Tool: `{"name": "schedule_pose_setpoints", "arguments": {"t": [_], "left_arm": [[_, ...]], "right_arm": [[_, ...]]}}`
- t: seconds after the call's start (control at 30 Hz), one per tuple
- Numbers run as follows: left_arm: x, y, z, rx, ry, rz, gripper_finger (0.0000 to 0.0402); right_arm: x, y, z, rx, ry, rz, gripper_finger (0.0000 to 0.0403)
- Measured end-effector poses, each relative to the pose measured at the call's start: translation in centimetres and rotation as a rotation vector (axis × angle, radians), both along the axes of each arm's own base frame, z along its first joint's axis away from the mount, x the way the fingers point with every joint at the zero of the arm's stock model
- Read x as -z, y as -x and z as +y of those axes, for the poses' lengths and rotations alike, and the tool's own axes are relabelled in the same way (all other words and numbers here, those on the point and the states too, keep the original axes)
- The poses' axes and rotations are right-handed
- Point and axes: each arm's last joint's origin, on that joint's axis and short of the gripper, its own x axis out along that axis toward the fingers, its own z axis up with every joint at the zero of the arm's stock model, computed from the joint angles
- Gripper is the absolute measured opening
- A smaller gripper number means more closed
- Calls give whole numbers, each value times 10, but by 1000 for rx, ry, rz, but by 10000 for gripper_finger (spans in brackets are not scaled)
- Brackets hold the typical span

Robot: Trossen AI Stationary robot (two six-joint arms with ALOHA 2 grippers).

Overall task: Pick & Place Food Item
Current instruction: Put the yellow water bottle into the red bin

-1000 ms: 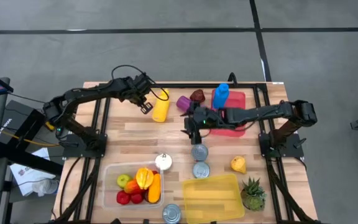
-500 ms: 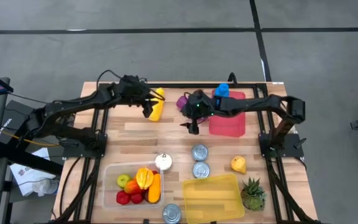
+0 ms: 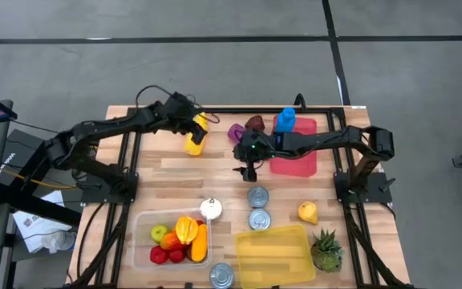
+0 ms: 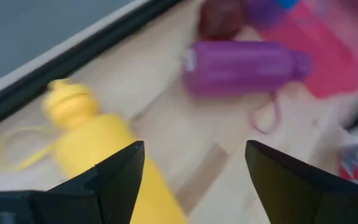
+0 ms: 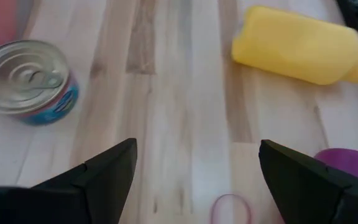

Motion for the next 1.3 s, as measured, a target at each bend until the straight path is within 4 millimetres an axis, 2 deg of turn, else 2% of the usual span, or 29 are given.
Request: {"name": "schedule_pose_setpoints", "arguments": {"t": [0.17,0.4,0.53,0.6,0.7,0.9,1.1,1.3], "left_arm": [[-5,-2,17,-155,-20,118,275],[-18,1,13,-124,-87,100,255],[-14,2,8,-20,18,104,245],[-7,2,6,19,119,104,256],[1,-5,7,103,225,52,293],[13,-17,11,189,261,18,387],[15,-18,16,154,209,30,388],[15,-15,27,-2,101,193,398]], "right_arm": [[2,0,8,-16,8,24,324],[3,2,14,-29,7,50,324],[3,2,14,-31,6,54,324],[4,2,14,-31,6,55,324],[4,3,14,-30,5,65,324],[8,8,15,6,-38,126,324],[11,10,26,31,-50,172,324],[11,10,36,30,-14,174,324]]}}
